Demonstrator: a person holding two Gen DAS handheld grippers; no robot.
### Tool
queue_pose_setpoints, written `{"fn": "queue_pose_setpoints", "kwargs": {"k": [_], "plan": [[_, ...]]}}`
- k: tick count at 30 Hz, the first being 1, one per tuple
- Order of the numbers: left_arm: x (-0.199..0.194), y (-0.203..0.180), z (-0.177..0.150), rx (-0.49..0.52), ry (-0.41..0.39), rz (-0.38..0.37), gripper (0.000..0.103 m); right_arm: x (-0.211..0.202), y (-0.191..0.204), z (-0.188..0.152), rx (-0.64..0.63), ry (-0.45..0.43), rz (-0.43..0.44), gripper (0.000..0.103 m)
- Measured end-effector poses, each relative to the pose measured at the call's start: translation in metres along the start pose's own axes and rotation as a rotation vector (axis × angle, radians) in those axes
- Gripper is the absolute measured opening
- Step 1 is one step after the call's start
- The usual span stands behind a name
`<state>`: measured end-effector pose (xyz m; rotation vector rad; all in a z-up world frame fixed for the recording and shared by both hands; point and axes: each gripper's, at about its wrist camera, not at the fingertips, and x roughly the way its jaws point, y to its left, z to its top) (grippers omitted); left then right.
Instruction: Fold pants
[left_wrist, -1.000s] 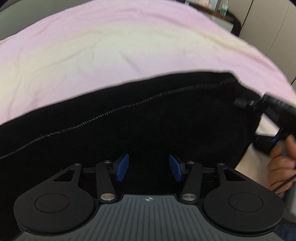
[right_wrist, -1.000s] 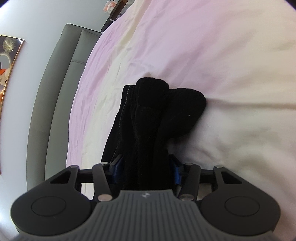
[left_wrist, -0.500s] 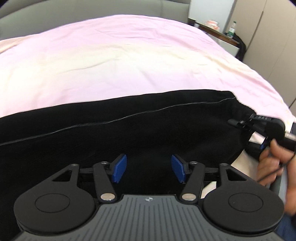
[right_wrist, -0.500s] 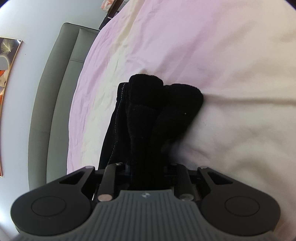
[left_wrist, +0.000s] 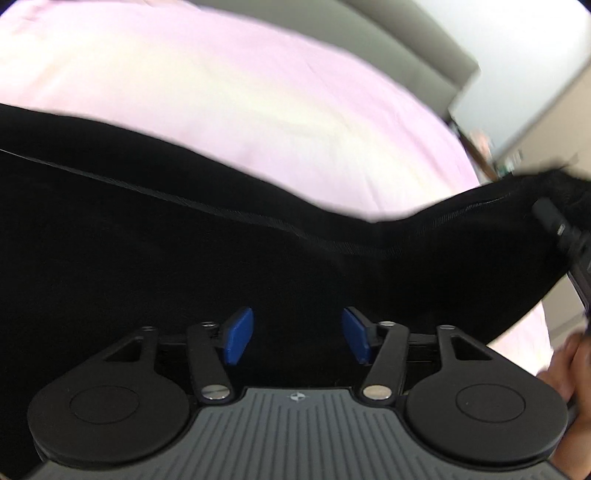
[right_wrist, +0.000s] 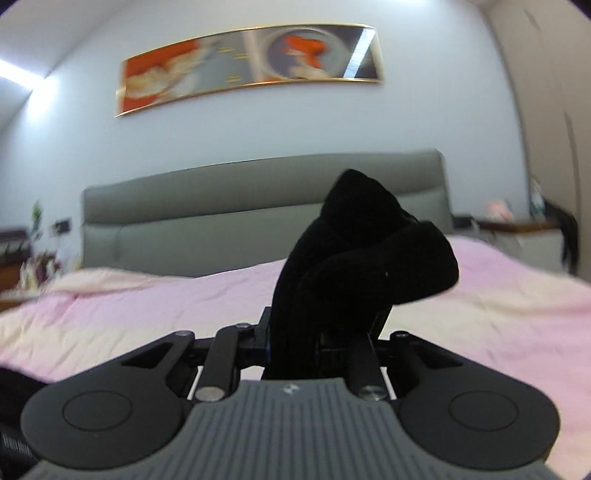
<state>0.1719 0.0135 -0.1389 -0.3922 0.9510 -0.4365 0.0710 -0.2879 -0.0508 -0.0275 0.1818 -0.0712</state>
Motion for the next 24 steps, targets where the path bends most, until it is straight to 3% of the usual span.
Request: {"fn": "queue_pose_setpoints", "kwargs": {"k": [2, 4, 6, 7, 8, 10, 13, 16, 19, 22, 24], "plan": [[-0.019, 0.020, 0.002, -0.057, -0.041, 0.035, 0.071, 0.005, 0.050, -0.015, -0.206, 0.012, 0.074, 0.015], [-0.034, 0.041, 0.002, -0.114, -0.061, 0.065, 0.071, 0.018, 0.097, -0.047, -0.388, 0.084, 0.160, 0.021], [-0.043, 0.055, -0.001, -0.143, -0.068, 0.101, 0.071, 0.039, 0.134, -0.086, -0.551, 0.293, 0.284, 0.030], [-0.046, 0.059, -0.002, -0.149, -0.067, 0.118, 0.071, 0.048, 0.149, -0.105, -0.638, 0.414, 0.340, 0.030], [-0.048, 0.063, -0.003, -0.151, -0.066, 0.124, 0.071, 0.048, 0.158, -0.118, -0.710, 0.475, 0.374, 0.029], [-0.051, 0.066, -0.005, -0.150, -0.067, 0.121, 0.071, 0.036, 0.163, -0.119, -0.784, 0.425, 0.355, 0.030], [-0.046, 0.058, -0.002, -0.131, -0.072, 0.106, 0.071, 0.031, 0.140, -0.088, -0.607, 0.480, 0.413, 0.036], [-0.039, 0.045, 0.006, -0.093, -0.077, 0.056, 0.071, 0.024, 0.103, -0.055, -0.394, 0.457, 0.432, 0.042], [-0.027, 0.033, 0.008, -0.050, -0.072, 0.011, 0.072, 0.027, 0.063, -0.035, -0.234, 0.427, 0.325, 0.039], [-0.021, 0.012, 0.011, 0.014, -0.111, 0.011, 0.072, 0.040, 0.034, -0.040, -0.173, 0.449, 0.159, 0.020], [-0.018, -0.007, 0.012, 0.080, -0.138, -0.013, 0.072, 0.047, 0.021, -0.048, -0.126, 0.497, 0.148, 0.018]]}}
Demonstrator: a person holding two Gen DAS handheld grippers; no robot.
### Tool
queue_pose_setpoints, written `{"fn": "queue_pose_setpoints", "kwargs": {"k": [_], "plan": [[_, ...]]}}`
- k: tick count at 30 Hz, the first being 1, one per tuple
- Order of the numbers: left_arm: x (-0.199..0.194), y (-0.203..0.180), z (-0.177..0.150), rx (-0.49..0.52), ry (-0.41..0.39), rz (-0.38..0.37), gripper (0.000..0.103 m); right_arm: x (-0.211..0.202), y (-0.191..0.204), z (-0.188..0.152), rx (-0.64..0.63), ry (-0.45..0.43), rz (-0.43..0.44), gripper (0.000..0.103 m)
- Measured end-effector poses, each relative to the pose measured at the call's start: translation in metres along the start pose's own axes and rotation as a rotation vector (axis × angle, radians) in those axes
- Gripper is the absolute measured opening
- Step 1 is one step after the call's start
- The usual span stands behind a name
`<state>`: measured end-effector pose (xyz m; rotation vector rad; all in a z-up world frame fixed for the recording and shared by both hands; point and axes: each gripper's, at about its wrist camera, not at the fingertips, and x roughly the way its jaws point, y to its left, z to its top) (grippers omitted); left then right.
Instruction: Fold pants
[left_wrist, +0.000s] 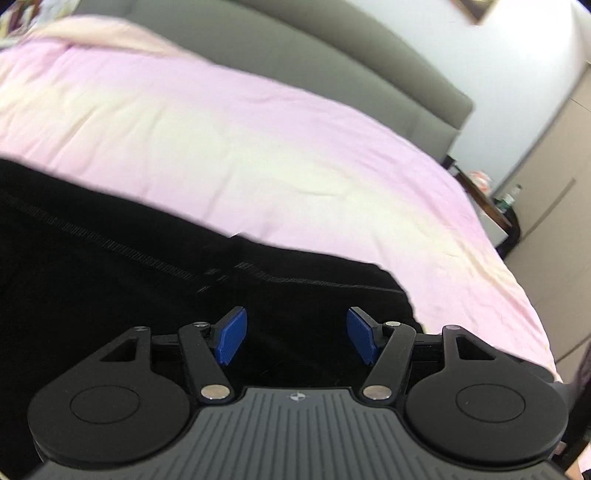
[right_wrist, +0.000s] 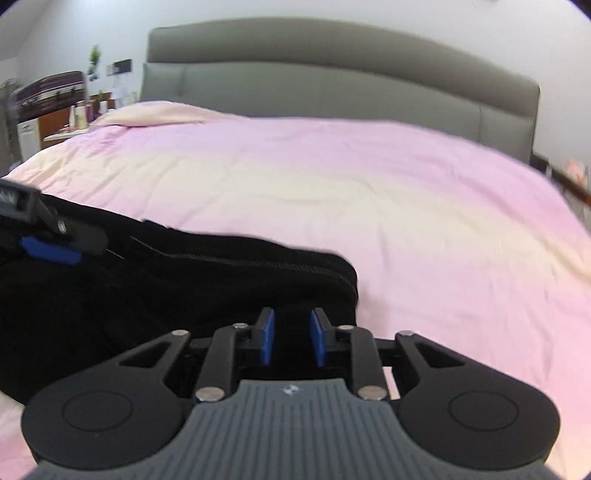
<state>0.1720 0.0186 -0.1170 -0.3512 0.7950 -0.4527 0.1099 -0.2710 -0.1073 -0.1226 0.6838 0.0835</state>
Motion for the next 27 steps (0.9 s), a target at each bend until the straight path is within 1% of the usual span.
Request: {"fn": "queue_pose_setpoints", "kwargs": {"k": [2, 4, 5, 6, 7, 8, 9, 11, 14, 16, 17, 18, 19, 20, 21, 22, 24, 27], "plan": [[0.010, -0.020, 0.001, 0.083, -0.004, -0.021, 0.073, 0.002, -0.001, -0.010, -0.008, 0.048, 0.016, 0.019], [0.020, -0.030, -0.004, 0.163, 0.025, -0.023, 0.074, 0.004, -0.002, -0.024, -0.009, 0.124, 0.021, 0.020], [0.029, -0.033, -0.006, 0.188, 0.054, -0.004, 0.074, 0.006, -0.003, -0.031, 0.023, 0.159, 0.030, 0.020], [0.042, -0.036, -0.011, 0.206, 0.094, 0.040, 0.074, 0.007, -0.008, -0.033, 0.054, 0.174, 0.039, 0.020], [0.053, -0.034, -0.016, 0.219, 0.135, 0.093, 0.071, 0.007, -0.014, -0.032, 0.096, 0.191, 0.055, 0.020], [0.062, -0.029, -0.024, 0.231, 0.174, 0.130, 0.065, 0.010, -0.015, -0.031, 0.131, 0.216, 0.073, 0.020], [0.065, -0.025, -0.032, 0.253, 0.182, 0.134, 0.064, 0.013, -0.017, -0.033, 0.145, 0.238, 0.085, 0.020], [0.059, -0.024, -0.047, 0.315, 0.152, 0.123, 0.064, 0.013, -0.015, -0.039, 0.139, 0.274, 0.100, 0.020], [0.041, -0.027, -0.060, 0.373, 0.147, 0.118, 0.064, 0.008, -0.010, -0.040, 0.120, 0.304, 0.098, 0.020], [0.031, -0.028, -0.059, 0.392, 0.142, 0.090, 0.065, 0.007, -0.012, -0.037, 0.121, 0.298, 0.091, 0.020], [0.021, -0.024, -0.058, 0.389, 0.138, 0.075, 0.065, 0.011, -0.008, -0.034, 0.124, 0.286, 0.087, 0.020], [0.008, -0.020, -0.052, 0.371, 0.122, 0.070, 0.066, 0.007, -0.009, -0.038, 0.146, 0.251, 0.091, 0.021], [-0.005, -0.014, -0.048, 0.340, 0.097, 0.072, 0.073, 0.004, -0.013, -0.040, 0.180, 0.213, 0.102, 0.022], [-0.016, -0.006, -0.042, 0.289, 0.059, 0.080, 0.082, -0.002, -0.020, -0.042, 0.231, 0.161, 0.118, 0.021], [-0.031, 0.006, -0.039, 0.230, 0.013, 0.086, 0.086, -0.010, -0.027, -0.043, 0.275, 0.110, 0.128, 0.021], [-0.047, 0.020, -0.038, 0.170, -0.026, 0.087, 0.091, -0.020, -0.032, -0.042, 0.316, 0.051, 0.125, 0.024], [-0.079, 0.055, -0.038, 0.040, -0.081, 0.098, 0.092, -0.036, -0.035, -0.041, 0.344, -0.040, 0.110, 0.027], [-0.115, 0.111, -0.042, -0.123, -0.141, 0.178, 0.093, -0.047, -0.016, -0.036, 0.303, -0.094, 0.108, 0.027]]}}
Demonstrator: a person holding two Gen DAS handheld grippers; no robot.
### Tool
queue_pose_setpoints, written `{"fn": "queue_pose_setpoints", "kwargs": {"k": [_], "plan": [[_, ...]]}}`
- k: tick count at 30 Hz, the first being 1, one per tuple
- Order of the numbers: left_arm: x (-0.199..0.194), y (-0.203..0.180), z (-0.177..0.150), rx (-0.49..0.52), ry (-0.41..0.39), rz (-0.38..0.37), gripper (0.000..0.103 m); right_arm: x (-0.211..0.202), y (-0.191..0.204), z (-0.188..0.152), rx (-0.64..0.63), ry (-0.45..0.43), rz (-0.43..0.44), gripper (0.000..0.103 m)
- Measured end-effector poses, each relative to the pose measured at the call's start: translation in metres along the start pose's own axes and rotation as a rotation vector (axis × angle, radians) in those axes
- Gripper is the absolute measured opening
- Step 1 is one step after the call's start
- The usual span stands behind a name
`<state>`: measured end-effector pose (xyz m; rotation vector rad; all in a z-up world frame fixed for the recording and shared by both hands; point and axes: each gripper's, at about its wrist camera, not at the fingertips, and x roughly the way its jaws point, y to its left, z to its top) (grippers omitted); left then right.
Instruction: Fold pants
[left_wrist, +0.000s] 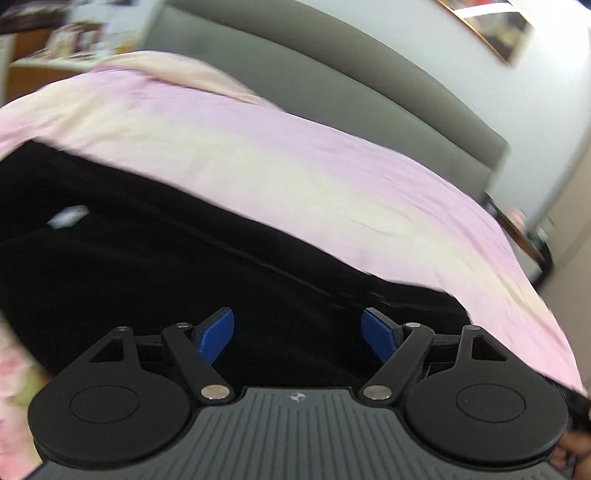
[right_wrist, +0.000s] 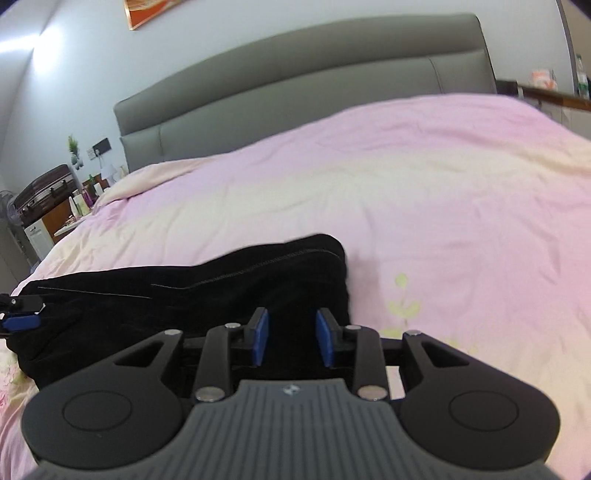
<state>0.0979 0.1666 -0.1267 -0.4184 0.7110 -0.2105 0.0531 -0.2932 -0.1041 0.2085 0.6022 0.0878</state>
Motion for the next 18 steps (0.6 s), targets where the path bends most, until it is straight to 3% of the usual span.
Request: {"fn": "queue_pose_setpoints", "kwargs": {"k": [6, 9, 14, 18], "plan": [[-0.044, 0.112, 0.010, -0.261, -0.076, 0.164, 0.093, 0.020, 0.088, -0.018, -0.134, 0.050, 0.120, 0.028], [-0.045, 0.152, 0.022, -0.359, -0.052, 0.260, 0.093, 0.043, 0.145, -0.030, -0.219, 0.107, 0.176, 0.028], [-0.031, 0.190, 0.025, -0.455, -0.027, 0.226, 0.093, 0.082, 0.242, -0.036, -0.388, 0.159, 0.270, 0.028], [-0.023, 0.210, 0.013, -0.579, -0.059, 0.143, 0.093, 0.116, 0.301, -0.031, -0.435, 0.181, 0.310, 0.029]]}}
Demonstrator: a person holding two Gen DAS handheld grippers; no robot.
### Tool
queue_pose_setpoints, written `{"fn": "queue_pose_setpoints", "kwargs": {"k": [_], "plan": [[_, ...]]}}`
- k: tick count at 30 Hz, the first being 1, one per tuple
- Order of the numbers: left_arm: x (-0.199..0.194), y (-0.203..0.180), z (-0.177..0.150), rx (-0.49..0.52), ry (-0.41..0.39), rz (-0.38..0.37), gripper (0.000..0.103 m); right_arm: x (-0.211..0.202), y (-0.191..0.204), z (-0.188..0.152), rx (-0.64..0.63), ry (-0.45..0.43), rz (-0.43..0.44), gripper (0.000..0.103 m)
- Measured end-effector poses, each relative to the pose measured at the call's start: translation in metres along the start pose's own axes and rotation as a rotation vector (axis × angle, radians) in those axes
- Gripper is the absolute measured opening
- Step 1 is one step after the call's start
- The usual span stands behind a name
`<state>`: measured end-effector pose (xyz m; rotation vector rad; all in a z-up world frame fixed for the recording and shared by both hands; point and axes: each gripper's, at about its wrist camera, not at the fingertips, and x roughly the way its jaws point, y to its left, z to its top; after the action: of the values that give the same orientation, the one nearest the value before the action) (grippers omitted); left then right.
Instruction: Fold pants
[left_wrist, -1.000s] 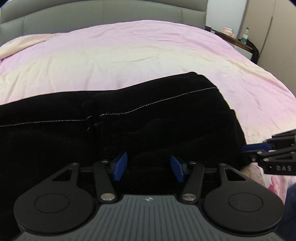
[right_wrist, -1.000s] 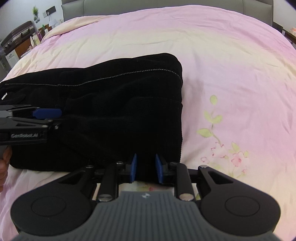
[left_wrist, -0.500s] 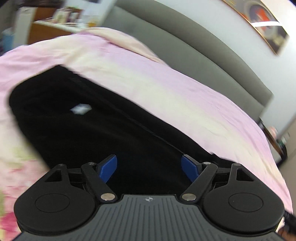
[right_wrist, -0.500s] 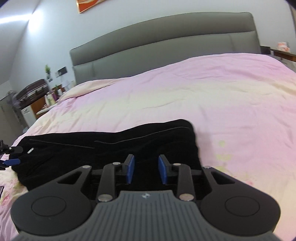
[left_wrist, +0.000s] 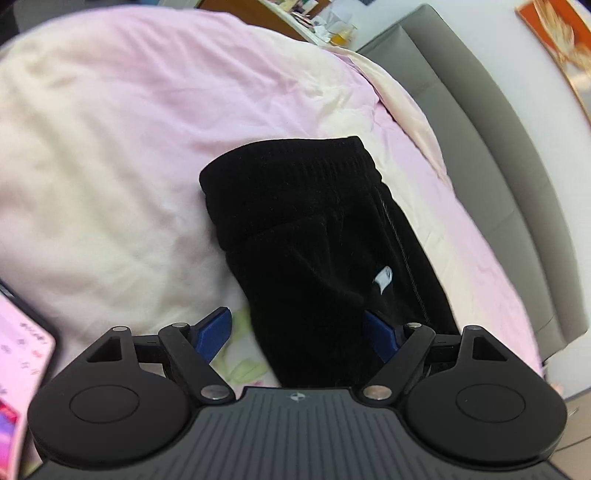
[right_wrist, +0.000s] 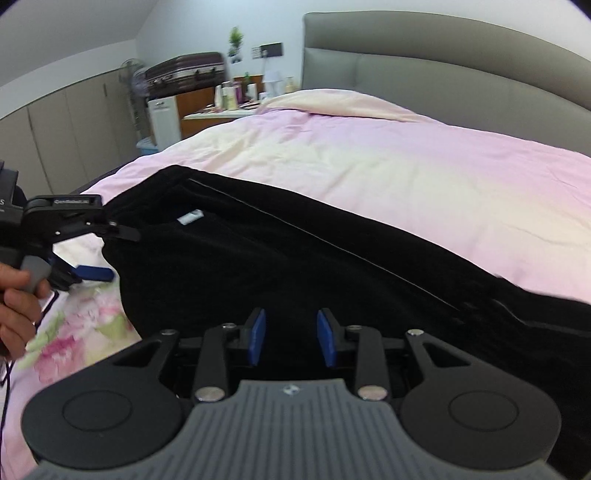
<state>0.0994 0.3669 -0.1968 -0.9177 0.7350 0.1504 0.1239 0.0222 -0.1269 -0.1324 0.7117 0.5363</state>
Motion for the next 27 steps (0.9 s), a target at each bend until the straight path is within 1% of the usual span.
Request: {"fn": "queue_pose_setpoints", "kwargs": {"k": [3, 6, 7, 8, 10, 11, 12, 13, 14, 15, 16, 17, 18, 20, 21, 23, 26, 27], "plan": [[0.013, 0.005, 0.006, -0.050, -0.013, -0.041, 0.093, 0.033, 0.019, 0.015, -0.011, 0.007, 0.022, 0.029], [0.025, 0.008, 0.013, -0.081, -0.020, -0.052, 0.093, 0.063, 0.031, 0.012, 0.007, 0.051, 0.056, 0.030], [0.029, 0.009, 0.014, -0.092, -0.023, -0.055, 0.093, 0.074, 0.038, 0.009, -0.011, 0.064, 0.050, 0.030], [0.032, 0.010, 0.016, -0.101, -0.026, -0.060, 0.093, 0.083, 0.044, 0.003, -0.054, 0.076, 0.037, 0.030], [0.038, 0.012, 0.019, -0.120, -0.026, -0.075, 0.093, 0.098, 0.061, -0.010, -0.213, 0.093, -0.003, 0.030], [0.040, 0.013, 0.020, -0.135, -0.028, -0.080, 0.094, 0.102, 0.067, -0.014, -0.263, 0.094, -0.017, 0.030], [0.043, 0.015, 0.020, -0.148, -0.036, -0.085, 0.093, 0.105, 0.069, -0.014, -0.279, 0.096, -0.026, 0.030], [0.042, 0.016, 0.019, -0.152, -0.049, -0.093, 0.087, 0.107, 0.069, -0.013, -0.269, 0.102, -0.026, 0.030], [0.040, 0.015, 0.017, -0.142, -0.062, -0.086, 0.069, 0.107, 0.067, -0.010, -0.255, 0.105, -0.021, 0.030], [0.037, 0.014, 0.015, -0.116, -0.078, -0.059, 0.057, 0.106, 0.065, -0.008, -0.239, 0.099, -0.011, 0.030], [0.033, 0.012, 0.013, -0.089, -0.092, -0.054, 0.047, 0.102, 0.061, -0.008, -0.218, 0.084, 0.000, 0.030], [0.028, 0.010, 0.010, -0.064, -0.110, -0.068, 0.043, 0.097, 0.058, -0.008, -0.196, 0.071, 0.011, 0.030], [0.021, 0.005, 0.008, -0.032, -0.131, -0.074, 0.042, 0.091, 0.054, -0.008, -0.166, 0.059, 0.019, 0.030], [0.010, -0.009, 0.004, 0.046, -0.172, -0.062, 0.041, 0.072, 0.041, -0.012, -0.064, 0.033, 0.045, 0.033], [0.005, -0.020, 0.002, 0.095, -0.194, -0.050, 0.041, 0.061, 0.034, -0.015, -0.017, 0.022, 0.059, 0.035], [-0.004, -0.043, -0.005, 0.209, -0.241, -0.026, 0.040, 0.040, 0.023, -0.022, 0.042, 0.006, 0.054, 0.035], [-0.016, -0.093, -0.025, 0.504, -0.321, 0.019, 0.040, 0.004, 0.000, -0.035, 0.097, -0.034, 0.023, 0.036], [-0.020, -0.114, -0.038, 0.637, -0.353, 0.039, 0.040, -0.008, -0.009, -0.038, 0.114, -0.051, 0.013, 0.036]]}}
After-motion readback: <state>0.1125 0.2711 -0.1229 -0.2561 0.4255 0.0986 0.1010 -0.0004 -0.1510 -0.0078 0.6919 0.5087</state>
